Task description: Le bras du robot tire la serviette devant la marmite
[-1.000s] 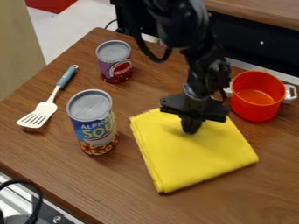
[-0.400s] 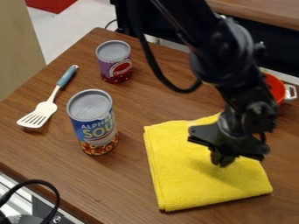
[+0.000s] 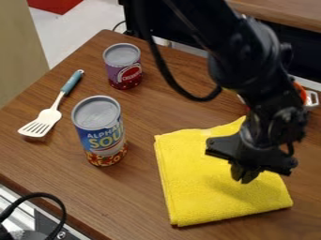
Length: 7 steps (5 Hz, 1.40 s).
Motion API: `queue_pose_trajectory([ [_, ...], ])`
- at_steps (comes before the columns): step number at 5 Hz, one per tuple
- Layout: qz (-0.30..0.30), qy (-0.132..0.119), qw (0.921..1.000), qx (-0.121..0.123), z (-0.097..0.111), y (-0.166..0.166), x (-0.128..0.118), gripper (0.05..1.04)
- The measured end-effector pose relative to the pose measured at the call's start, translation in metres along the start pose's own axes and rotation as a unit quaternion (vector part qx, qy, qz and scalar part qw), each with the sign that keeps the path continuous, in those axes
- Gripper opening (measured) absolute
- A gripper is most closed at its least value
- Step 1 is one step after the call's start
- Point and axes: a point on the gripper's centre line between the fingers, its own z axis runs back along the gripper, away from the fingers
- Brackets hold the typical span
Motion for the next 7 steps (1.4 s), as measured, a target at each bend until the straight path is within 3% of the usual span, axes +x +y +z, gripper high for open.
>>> queue_pose_trajectory([
  [1, 0.014, -0.001, 0.9997, -0.018, 0.018, 0.011, 0.010, 0.052],
  [2, 0.034, 0.005, 0.9993, -0.017, 0.031, 0.031, 0.023, 0.069],
  [3, 0.038, 0.001, 0.9993, 0.005, 0.030, 0.050, 0.032, 0.205],
  [5, 0.048, -0.033, 0.9980, 0.024, 0.024, 0.079, 0.050, 0.738],
  [6, 0.056, -0.042, 0.9964, 0.047, 0.011, 0.090, 0.059, 0.978],
  [7, 0.076, -0.062, 0.9935, 0.058, 0.007, 0.099, 0.082, 0.997],
])
